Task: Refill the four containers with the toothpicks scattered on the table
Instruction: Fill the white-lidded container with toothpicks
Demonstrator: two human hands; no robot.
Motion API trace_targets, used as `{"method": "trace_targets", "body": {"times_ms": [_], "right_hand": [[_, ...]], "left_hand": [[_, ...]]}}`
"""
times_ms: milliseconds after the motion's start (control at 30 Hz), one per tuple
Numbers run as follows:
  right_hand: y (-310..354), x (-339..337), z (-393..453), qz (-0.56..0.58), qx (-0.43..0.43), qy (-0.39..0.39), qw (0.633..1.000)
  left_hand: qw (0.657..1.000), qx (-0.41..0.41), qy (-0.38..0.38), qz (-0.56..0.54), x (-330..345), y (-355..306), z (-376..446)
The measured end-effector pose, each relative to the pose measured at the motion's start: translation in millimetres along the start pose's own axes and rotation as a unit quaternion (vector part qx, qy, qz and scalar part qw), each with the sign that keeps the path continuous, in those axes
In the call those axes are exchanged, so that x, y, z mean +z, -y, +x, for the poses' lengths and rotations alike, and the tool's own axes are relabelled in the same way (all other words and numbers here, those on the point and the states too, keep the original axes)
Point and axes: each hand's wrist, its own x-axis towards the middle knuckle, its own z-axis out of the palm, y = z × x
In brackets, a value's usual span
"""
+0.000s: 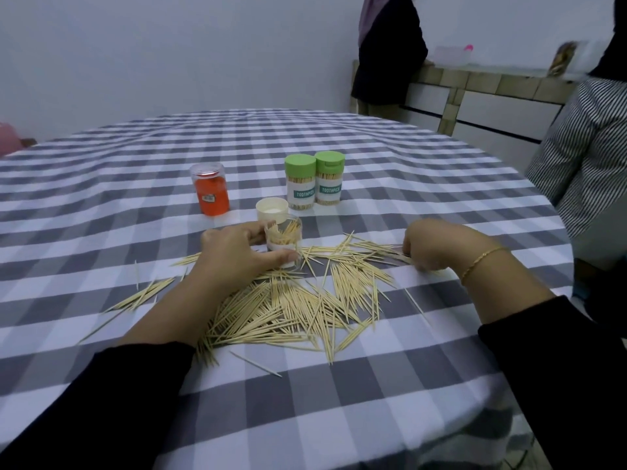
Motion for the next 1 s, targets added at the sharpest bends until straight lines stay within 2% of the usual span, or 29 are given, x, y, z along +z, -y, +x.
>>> {"method": "trace_targets", "body": {"times_ms": [233, 400, 500, 767, 1000], "right_hand": [[16, 0, 3, 0.066, -0.016, -0.032, 0.997], [28, -4, -4, 0.207, -0.059, -0.042, 0.976], [32, -3, 1, 0.180, -0.036, -0.082, 0.980], [47, -5, -11, 0.049, -0.037, 0.009, 0.998], [44, -7, -13, 0.103, -0.052, 0.047, 0.992]], "left_hand": [[1.000, 0.008, -0.001, 0.000, 1, 2, 2], [1.000, 0.002, 0.004, 0.002, 0, 1, 1], [1.000, 0.000, 0.003, 0.004, 0, 0, 0], [1.000, -0.001, 0.007, -0.003, -2, -3, -2], [1.000, 0.010, -0.009, 0.023, -2, -9, -6]]}}
